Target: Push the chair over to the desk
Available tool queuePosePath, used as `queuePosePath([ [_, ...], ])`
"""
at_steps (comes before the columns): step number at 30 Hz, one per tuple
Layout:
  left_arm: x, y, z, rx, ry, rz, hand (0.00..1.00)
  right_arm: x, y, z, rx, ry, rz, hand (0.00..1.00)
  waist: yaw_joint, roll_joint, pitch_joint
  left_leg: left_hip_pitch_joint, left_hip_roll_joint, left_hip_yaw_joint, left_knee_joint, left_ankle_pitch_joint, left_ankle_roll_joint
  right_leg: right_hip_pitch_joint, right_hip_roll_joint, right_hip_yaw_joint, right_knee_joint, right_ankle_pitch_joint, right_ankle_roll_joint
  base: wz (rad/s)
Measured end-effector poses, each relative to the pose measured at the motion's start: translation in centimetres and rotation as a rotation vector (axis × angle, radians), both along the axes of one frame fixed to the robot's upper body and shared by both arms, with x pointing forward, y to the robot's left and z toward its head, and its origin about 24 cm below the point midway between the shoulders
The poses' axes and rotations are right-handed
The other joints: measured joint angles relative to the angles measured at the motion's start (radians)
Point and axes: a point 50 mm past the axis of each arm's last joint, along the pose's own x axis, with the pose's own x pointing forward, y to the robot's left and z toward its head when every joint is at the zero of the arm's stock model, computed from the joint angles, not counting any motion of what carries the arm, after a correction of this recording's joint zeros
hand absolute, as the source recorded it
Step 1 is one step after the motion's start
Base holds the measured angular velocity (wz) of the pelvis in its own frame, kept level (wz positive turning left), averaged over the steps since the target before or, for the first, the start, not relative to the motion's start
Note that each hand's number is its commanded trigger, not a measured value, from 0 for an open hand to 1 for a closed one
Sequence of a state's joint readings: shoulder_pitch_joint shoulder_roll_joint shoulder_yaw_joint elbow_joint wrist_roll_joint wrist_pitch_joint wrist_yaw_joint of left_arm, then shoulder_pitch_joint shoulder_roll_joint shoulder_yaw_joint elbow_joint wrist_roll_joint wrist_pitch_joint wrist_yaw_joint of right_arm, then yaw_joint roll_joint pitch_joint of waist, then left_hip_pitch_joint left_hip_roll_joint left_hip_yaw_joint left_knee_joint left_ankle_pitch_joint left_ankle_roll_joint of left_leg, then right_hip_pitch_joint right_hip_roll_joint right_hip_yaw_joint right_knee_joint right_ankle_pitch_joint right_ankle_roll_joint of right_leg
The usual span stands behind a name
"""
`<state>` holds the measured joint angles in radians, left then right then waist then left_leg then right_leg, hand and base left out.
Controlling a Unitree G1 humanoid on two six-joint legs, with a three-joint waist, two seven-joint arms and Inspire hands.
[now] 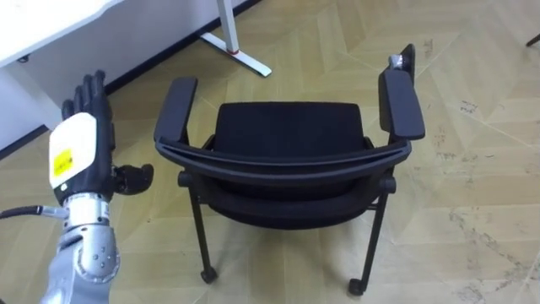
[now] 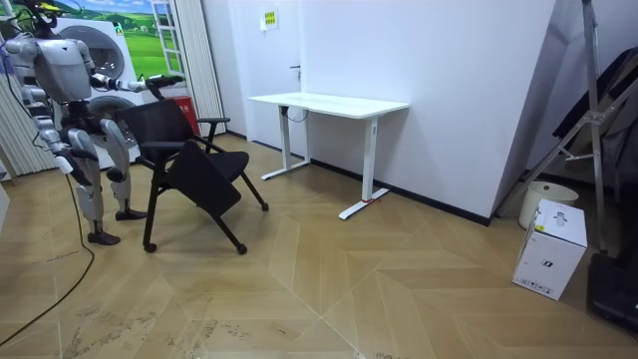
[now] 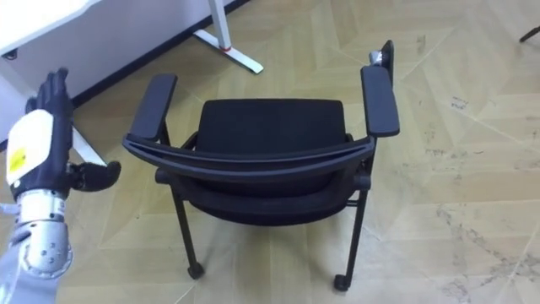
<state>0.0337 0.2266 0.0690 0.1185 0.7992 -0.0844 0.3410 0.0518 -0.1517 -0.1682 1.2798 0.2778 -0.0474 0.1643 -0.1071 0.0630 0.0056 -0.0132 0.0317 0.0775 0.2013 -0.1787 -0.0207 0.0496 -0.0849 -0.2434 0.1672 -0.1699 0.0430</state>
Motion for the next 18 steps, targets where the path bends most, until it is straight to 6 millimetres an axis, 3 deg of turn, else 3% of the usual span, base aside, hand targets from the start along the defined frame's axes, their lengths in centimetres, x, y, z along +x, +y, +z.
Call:
queuePosePath([
  [8, 0.3, -1.6, 0.5, 0.118, 0.043, -0.093, 0.00, 0.3, 0.1, 0.0, -0.003, 0.004, 0.011, 0.00, -0.025, 0.007, -0.0039, -0.006, 0.000, 0.001, 0.004, 0.000, 0.000, 0.000, 0.000, 0.009, 0.002, 0.000, 0.000, 0.00],
  [13, 0.5, -2.5, 1.3, 0.191, 0.056, -0.139, 0.00, 0.4, 0.0, 0.0, -0.012, 0.010, 0.042, 0.00, -0.025, 0.021, 0.0022, -0.011, 0.000, 0.001, 0.006, 0.000, 0.000, -0.002, 0.000, 0.010, 0.002, 0.001, 0.001, 0.01],
  [18, 0.5, -3.6, 1.6, 0.249, 0.081, -0.195, 0.00, 0.9, -0.1, 0.1, -0.019, 0.013, 0.072, 0.00, -0.025, 0.034, 0.0021, -0.011, 0.000, 0.000, 0.004, 0.000, 0.000, -0.002, 0.001, 0.009, -0.001, 0.001, 0.001, 0.00],
])
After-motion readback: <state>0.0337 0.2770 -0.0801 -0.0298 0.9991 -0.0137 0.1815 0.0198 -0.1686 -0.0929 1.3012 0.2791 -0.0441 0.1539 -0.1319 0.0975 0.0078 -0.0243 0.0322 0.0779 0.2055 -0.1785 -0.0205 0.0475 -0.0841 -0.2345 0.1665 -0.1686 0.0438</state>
